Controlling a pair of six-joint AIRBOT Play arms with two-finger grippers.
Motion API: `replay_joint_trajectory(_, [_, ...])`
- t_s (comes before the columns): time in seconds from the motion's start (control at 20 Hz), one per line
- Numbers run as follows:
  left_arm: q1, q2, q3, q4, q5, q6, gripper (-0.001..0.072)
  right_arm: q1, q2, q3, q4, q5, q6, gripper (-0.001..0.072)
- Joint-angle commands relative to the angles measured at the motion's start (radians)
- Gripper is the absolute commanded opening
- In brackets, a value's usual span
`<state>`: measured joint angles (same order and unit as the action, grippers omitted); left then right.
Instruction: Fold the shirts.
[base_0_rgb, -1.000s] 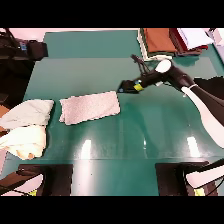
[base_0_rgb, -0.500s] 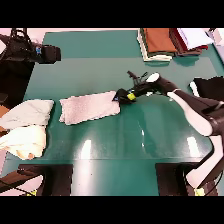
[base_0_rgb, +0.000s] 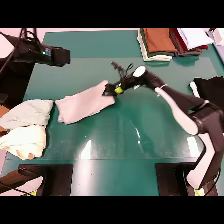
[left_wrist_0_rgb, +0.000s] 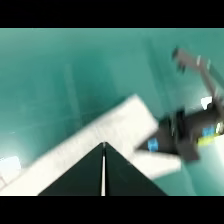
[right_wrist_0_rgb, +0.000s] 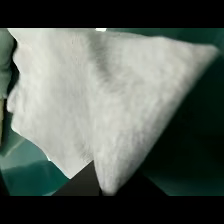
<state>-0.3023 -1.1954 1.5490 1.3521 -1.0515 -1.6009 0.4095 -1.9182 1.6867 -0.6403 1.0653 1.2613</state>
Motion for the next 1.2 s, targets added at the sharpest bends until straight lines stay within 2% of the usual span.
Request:
replay_joint_trajectory(0.0, [-0.083,0.0,0.0,-0.005,0.024,0.013,0.0019,-0.134,0.12,0.026,-0.184,0.058,0.038,0.0015])
replay_joint_trajectory(0.25, [-0.116,0.0,0.0,-0.02,0.031,0.011,0.0019,-0.482,0.314,0.026,-0.412,0.19,0.074,0.0015])
replay_joint_trajectory(0.45, [-0.116,0.0,0.0,-0.033,0.05,-0.014,0.0019,-0.792,0.377,0.026,-0.417,0.176,0.073,0.0015])
replay_joint_trajectory(0.65, [-0.116,0.0,0.0,-0.044,0.053,-0.049,0.0019,-1.03,0.376,0.027,-0.399,0.085,0.072,0.0015])
replay_joint_trajectory(0.8, [-0.116,0.0,0.0,-0.052,0.053,-0.049,0.0019,-1.108,0.376,0.027,-0.398,0.031,0.054,0.0015])
replay_joint_trajectory(1.0, [-0.116,0.0,0.0,-0.052,0.052,-0.049,0.0019,-1.114,0.377,0.027,-0.383,-0.021,0.022,0.0015])
replay_joint_trajectory(1.15, [-0.116,0.0,0.0,-0.052,0.044,-0.049,0.0019,-1.115,0.385,0.028,-0.246,-0.071,-0.031,0.0015])
